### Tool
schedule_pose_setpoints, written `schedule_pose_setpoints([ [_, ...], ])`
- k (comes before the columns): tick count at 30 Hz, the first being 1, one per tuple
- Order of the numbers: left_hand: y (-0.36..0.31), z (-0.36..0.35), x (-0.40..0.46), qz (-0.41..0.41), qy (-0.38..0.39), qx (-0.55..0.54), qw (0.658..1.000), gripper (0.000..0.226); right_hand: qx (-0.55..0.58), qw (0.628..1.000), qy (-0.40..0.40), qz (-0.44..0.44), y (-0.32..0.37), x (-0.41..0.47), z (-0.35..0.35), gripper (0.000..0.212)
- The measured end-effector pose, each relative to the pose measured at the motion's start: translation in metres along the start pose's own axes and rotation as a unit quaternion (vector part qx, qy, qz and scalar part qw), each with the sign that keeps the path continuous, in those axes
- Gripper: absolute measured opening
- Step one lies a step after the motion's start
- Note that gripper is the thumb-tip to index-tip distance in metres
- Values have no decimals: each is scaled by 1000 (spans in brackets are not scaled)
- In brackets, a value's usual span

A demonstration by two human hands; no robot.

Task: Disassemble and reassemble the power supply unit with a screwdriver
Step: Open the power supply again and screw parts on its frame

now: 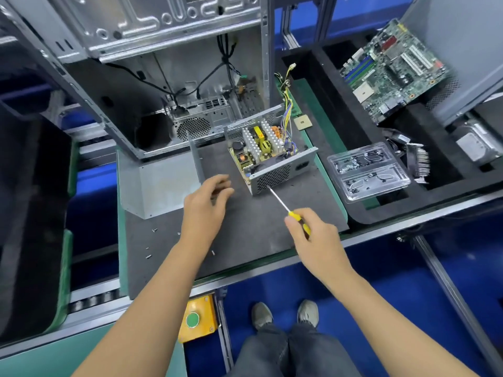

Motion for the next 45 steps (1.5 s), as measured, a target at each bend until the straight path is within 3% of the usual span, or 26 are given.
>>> schedule_pose_setpoints([
  [3,27,24,-27,-22,63,67,996,7,34,999,-21,-12,-19,-1,8,11],
  [8,45,34,-60,-36,224,45,973,17,72,997,-14,-2,-17,1,-6,9],
  [12,37,31,-68,-145,220,88,961,7,63,998,1,-6,-16,2,-14,10],
  [16,24,22,-76,-237,228,186,926,28,79,997,2,-3,-15,2,-13,9],
  [18,23,20,-76,-171,226,171,944,26,86,996,13,5,-15,0,-14,8],
  [21,25,15,-69,100,127,-12,987,17,69,996,44,33,-11,-2,-15,10],
  [23,21,1,-62,244,59,-185,950,14,46,996,61,54,-8,-2,-17,10],
  [24,17,-6,-56,266,44,-236,933,14,35,995,64,62,-6,0,-17,11],
  [28,6,-23,-42,275,21,-332,902,16,7,995,60,82,-4,8,-13,12],
  [33,9,-28,-43,289,14,-364,885,23,10,994,87,71,-8,13,-12,11],
  [39,10,-24,-40,260,70,-328,905,25,-13,992,107,58,-10,14,-12,11],
  [45,12,-15,-28,168,196,-189,947,21,-76,980,179,47,-5,27,-4,17],
])
Point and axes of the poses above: each hand's wrist, its own x-axis towards the middle knuckle, its own z-axis out of the back of the hand, y = z × x, the point moved 4 cm from there along x, towards the middle knuckle, and after that the axes turned 9 degrees about -z, right-handed, at the moved point
